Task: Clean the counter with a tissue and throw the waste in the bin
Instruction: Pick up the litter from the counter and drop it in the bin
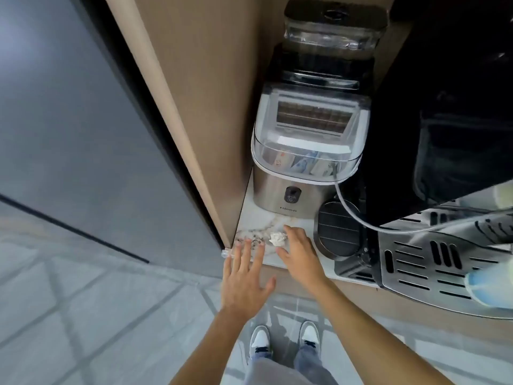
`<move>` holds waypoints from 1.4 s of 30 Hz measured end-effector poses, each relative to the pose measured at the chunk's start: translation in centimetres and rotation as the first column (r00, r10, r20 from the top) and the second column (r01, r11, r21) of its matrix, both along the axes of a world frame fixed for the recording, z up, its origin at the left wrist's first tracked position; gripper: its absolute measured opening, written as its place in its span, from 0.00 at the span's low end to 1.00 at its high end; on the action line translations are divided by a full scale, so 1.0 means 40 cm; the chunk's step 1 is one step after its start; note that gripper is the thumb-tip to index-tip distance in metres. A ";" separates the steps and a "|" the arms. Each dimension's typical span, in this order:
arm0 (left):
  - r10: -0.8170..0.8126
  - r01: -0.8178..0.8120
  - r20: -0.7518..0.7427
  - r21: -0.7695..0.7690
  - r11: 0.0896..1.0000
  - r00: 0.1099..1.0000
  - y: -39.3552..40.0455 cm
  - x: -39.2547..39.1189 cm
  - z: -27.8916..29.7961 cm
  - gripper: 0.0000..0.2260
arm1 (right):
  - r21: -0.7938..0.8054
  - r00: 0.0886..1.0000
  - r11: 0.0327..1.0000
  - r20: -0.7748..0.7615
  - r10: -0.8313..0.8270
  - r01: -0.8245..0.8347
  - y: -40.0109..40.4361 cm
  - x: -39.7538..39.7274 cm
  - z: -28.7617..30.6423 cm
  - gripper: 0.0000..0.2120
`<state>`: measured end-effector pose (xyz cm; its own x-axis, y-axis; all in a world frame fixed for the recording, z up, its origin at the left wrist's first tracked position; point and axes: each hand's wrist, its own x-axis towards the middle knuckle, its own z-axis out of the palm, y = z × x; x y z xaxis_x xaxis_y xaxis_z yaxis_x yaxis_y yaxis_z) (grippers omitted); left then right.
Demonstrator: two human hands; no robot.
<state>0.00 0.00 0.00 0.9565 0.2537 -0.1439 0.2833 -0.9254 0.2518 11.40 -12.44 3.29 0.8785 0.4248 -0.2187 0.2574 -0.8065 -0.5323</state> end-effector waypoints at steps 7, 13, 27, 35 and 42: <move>-0.049 0.051 -0.085 0.019 0.999 0.995 0.001 0.021 -0.038 0.35 | -0.118 0.998 0.991 -0.017 0.055 -0.057 0.035 0.041 -0.026 0.27; -0.097 0.100 -0.123 0.018 0.995 0.988 -0.004 0.005 -0.064 0.35 | -0.168 0.994 0.981 0.030 0.102 -0.095 0.043 0.057 -0.044 0.16; -0.233 0.239 -0.129 0.032 0.970 0.964 -0.030 -0.018 -0.069 0.35 | 0.165 0.951 0.945 -0.180 -0.253 0.282 -0.051 -0.032 -0.028 0.12; -0.466 0.470 -0.121 0.008 0.883 0.877 -0.141 -0.002 -0.068 0.35 | 0.307 0.753 0.690 -0.334 -0.567 0.656 -0.259 -0.204 -0.010 0.06; -0.559 0.564 -0.128 0.009 0.826 0.820 -0.265 0.015 -0.054 0.36 | 0.255 0.596 0.539 -0.299 -0.746 0.803 -0.445 -0.290 0.004 0.03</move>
